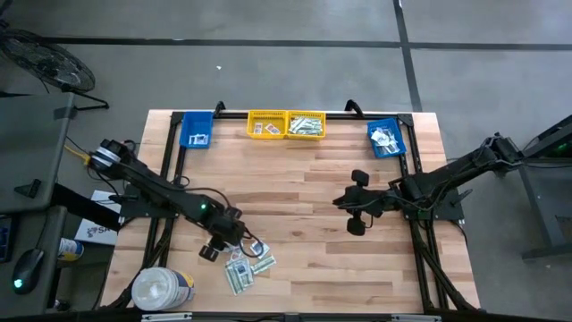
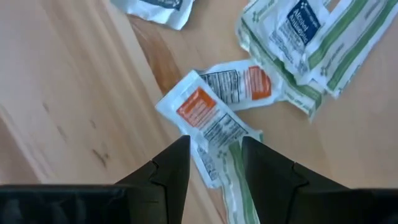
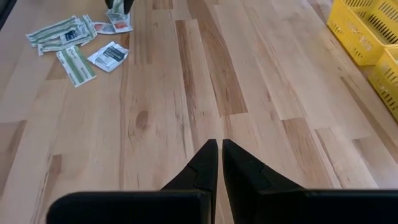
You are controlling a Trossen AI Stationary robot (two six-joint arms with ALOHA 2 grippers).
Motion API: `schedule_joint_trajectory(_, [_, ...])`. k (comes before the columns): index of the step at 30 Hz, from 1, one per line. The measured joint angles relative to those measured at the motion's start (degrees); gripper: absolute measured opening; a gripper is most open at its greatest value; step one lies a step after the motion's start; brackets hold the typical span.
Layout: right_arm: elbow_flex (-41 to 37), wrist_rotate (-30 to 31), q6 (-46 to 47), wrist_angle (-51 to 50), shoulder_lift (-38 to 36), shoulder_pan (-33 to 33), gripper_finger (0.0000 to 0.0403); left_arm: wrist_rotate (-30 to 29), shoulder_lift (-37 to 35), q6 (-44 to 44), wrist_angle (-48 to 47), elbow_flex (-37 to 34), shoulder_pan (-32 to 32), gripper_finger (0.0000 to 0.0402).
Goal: Pick & Place First Aid Supplies
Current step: Put the green bandage pack into the right yellow bin
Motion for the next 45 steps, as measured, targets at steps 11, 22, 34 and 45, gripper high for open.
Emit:
schedule_joint_trajectory(11, [0.0, -0.56, 0.0, 0.42, 0.02, -0.02, 0.0016, 2.32, 0.36, 0.07, -1.06, 0.02, -0.02, 0.0144])
schedule_joint_trajectory(22, [0.0, -0.56, 0.01, 0.42, 0.01, -0.01, 0.0016, 1.86, 0.36, 1.51, -1.02, 0.02, 0.0, 0.0144])
schedule_joint_trajectory(34, [0.02, -0.62, -0.15, 0.83, 0.02, -0.01, 0.0016, 2.35, 4.11, 1.67, 0.24, 0.04, 0.0, 0.0144])
schedule_joint_trajectory(45, [0.02, -0.54, -0.17, 0.85, 0.02, 0.0, 0.0016, 3.39, 4.12, 1.42, -0.17, 0.04, 0.0, 0.0122])
